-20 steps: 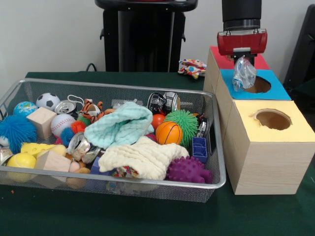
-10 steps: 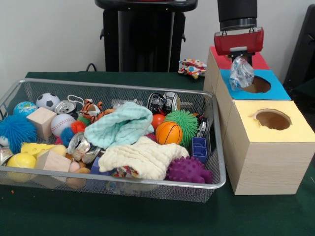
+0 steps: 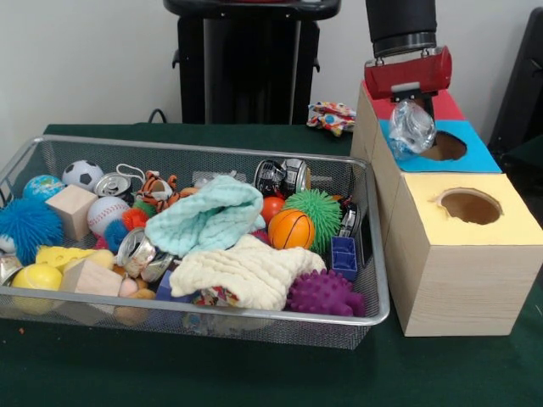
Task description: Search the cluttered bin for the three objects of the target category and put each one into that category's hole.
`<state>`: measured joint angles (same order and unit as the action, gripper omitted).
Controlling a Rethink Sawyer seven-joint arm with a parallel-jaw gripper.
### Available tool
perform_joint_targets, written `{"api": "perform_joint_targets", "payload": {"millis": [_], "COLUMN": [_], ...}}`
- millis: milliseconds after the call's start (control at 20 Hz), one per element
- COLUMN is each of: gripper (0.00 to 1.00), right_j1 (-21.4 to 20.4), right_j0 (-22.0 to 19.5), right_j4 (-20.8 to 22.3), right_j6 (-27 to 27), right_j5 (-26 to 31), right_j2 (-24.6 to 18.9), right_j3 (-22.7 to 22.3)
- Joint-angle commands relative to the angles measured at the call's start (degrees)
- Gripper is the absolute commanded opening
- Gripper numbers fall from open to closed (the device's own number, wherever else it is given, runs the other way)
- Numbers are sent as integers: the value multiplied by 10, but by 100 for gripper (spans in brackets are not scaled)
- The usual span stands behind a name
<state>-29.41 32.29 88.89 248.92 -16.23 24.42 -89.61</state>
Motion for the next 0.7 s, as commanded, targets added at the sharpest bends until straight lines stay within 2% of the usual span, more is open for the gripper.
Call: {"api": "perform_joint_targets", "payload": {"millis": [50,600,700], "gripper": [0,0,0], "right_j1": [7,-63,-72], "right_j0": [-68,-225,-276], "right_j4": [16,26,6], "right_j6": [217,209,183], "right_j5": [68,150,183], "right_j2": [-271,-487,-556], "right_j3": [-87,-161,-188]}}
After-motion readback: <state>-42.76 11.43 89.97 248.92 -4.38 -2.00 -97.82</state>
